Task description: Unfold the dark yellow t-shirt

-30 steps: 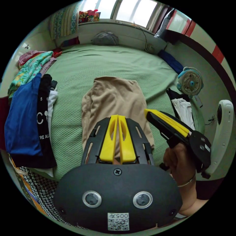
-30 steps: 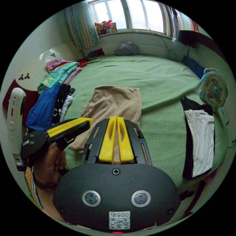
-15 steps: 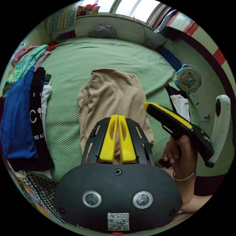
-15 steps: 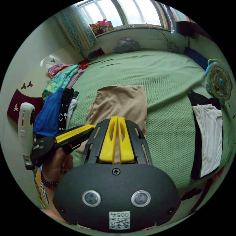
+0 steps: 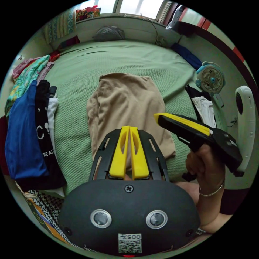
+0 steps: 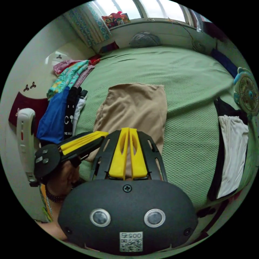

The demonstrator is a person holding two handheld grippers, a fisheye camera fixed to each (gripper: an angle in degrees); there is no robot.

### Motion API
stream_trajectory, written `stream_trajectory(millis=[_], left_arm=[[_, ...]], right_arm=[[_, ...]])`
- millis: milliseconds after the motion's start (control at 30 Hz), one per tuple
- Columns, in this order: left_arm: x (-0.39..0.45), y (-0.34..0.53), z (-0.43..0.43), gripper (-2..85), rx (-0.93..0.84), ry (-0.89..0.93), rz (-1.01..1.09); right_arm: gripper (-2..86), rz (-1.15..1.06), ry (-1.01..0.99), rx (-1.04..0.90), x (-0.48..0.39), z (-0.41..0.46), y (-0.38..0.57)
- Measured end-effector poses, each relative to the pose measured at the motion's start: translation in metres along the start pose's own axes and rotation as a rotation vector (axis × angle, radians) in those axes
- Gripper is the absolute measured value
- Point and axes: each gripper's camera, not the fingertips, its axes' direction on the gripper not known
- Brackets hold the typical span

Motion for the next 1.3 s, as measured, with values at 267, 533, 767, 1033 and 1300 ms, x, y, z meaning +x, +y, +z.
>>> stream_trajectory(millis=[267, 533, 767, 1033, 1300], left_arm=[[-0.006, -0.001, -0.003, -0.6, 0.018, 0.026, 0.007], [-0.021, -0.002, -0.006, -0.7, 0.027, 0.049, -0.025], [-0.030, 0.001, -0.006, -0.6, 0.014, 0.044, -0.023], [-0.044, 0.003, -0.008, -0.7, 0.017, 0.044, -0.030], [-0.055, 0.006, -0.009, -0.6, 0.008, 0.038, -0.018]], right_arm=[[-1.0, -0.012, 0.020, -0.041, 0.005, 0.011, -0.011], [-1.0, -0.009, 0.003, -0.037, 0.006, 0.018, -0.023], [-1.0, 0.006, -0.012, -0.044, 0.007, 0.026, -0.028], [-1.0, -0.001, -0.021, -0.064, 0.002, 0.035, -0.031], [-1.0, 0.006, 0.004, -0.066, -0.003, 0.043, -0.030]])
